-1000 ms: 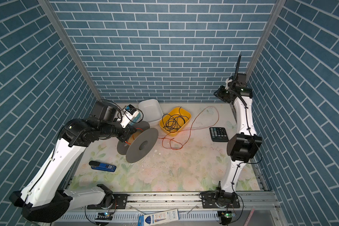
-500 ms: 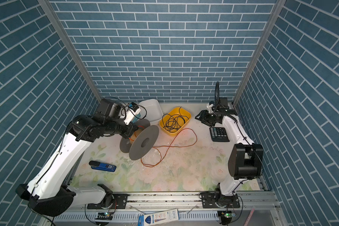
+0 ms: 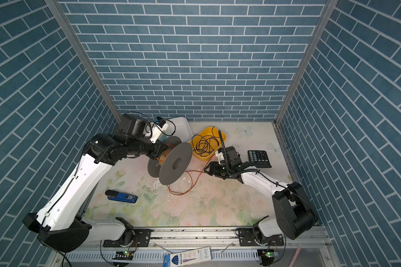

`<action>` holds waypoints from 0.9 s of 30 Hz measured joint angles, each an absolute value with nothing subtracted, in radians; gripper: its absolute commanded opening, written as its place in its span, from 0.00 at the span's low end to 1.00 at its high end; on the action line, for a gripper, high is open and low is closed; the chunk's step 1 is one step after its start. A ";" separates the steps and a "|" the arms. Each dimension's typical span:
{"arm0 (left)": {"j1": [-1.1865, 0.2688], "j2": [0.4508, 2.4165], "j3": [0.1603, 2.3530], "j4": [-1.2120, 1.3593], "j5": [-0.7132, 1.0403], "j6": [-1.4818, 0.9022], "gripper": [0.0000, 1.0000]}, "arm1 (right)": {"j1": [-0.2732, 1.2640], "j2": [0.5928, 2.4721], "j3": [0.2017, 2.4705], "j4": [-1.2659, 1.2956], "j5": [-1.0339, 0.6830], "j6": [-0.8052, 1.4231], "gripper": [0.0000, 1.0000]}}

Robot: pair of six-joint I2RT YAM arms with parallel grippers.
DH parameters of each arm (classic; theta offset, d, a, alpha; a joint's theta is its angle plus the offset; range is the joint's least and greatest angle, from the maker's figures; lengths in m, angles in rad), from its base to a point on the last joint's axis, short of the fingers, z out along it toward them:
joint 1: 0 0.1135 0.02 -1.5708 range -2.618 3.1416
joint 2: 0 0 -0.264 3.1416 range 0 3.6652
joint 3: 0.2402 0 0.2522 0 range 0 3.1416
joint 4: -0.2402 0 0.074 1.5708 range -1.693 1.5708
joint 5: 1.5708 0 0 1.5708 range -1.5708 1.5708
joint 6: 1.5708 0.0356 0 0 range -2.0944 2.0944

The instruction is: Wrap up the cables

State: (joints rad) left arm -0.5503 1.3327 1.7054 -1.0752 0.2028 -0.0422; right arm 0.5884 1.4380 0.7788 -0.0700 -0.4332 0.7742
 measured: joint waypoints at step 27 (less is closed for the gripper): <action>-0.550 1.318 1.706 -1.041 0.218 -0.067 0.00 | 0.720 1.795 0.726 0.450 -0.359 1.014 0.02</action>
State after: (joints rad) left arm -0.5503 1.3182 1.7061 -1.0409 0.2184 -0.0673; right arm 0.7197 1.7947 0.7261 0.4496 -0.3592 1.0138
